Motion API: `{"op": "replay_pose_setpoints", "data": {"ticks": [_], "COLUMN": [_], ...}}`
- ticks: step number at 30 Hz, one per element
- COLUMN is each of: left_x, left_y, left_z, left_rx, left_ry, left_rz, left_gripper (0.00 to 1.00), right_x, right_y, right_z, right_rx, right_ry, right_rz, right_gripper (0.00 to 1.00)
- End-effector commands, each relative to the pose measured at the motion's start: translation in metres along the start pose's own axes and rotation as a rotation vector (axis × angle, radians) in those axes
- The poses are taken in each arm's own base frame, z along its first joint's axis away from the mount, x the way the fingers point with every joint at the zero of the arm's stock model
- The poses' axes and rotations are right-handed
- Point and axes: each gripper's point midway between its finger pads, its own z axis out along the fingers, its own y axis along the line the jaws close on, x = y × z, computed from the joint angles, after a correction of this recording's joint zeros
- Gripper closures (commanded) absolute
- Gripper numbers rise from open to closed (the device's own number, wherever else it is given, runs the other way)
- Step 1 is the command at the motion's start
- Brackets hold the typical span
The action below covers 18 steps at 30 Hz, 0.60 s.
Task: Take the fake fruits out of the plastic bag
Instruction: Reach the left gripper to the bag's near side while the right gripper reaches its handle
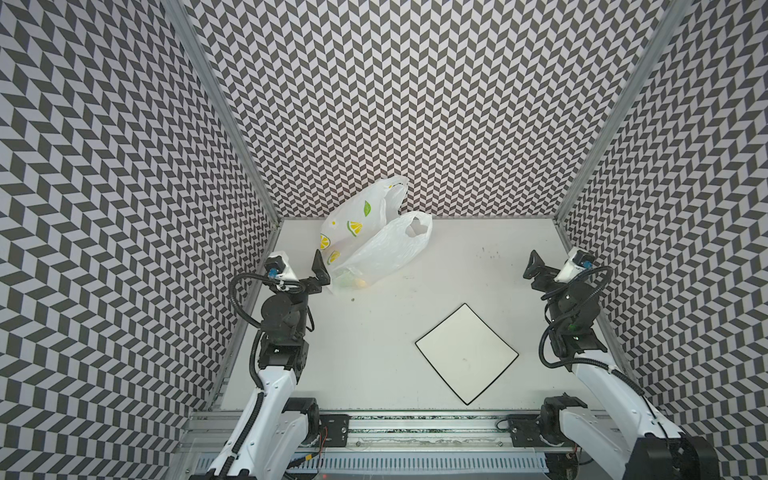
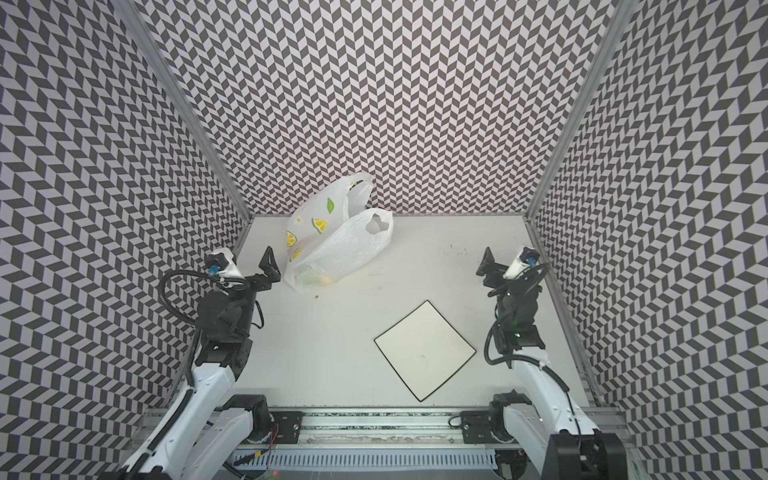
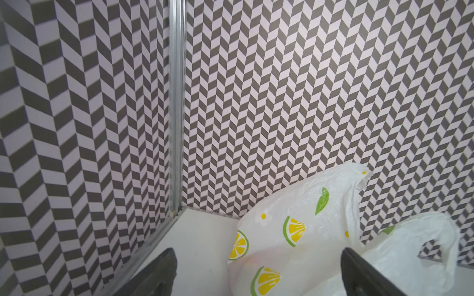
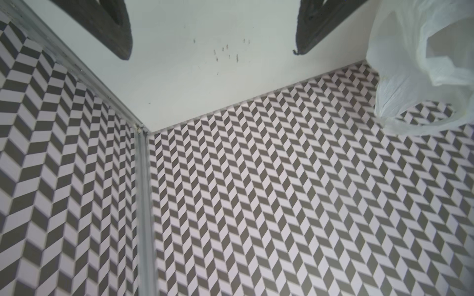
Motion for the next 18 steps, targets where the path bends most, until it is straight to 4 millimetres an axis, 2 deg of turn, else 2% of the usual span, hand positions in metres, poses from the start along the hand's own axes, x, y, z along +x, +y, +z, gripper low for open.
{"op": "replay_pose_setpoints", "data": {"ticks": [1, 5, 9, 12, 15, 18], "left_x": [0.043, 0.054, 0.063, 0.064, 0.066, 0.069], "left_y": [-0.004, -0.025, -0.051, -0.058, -0.062, -0.068], "left_z": [0.002, 0.02, 0.028, 0.025, 0.02, 0.015], "left_rx": [-0.014, 0.026, 0.108, 0.116, 0.11, 0.11], "left_ry": [0.26, 0.432, 0.56, 0.588, 0.616, 0.647], "left_rz": [-0.23, -0.393, -0.533, -0.631, -0.698, -0.74], "left_gripper": [0.0, 0.0, 0.0, 0.0, 0.0, 0.0], "right_x": [0.011, 0.004, 0.015, 0.025, 0.041, 0.055], "right_y": [0.048, 0.107, 0.174, 0.215, 0.25, 0.267], "right_z": [-0.005, -0.003, 0.013, 0.03, 0.049, 0.078], "right_rx": [-0.264, -0.522, -0.727, -0.837, -0.902, -0.861], "right_ry": [0.12, 0.165, 0.231, 0.265, 0.286, 0.299], "right_rz": [0.06, 0.064, -0.031, -0.063, -0.106, -0.124], "right_gripper": [0.08, 0.12, 0.12, 0.12, 0.12, 0.13]}}
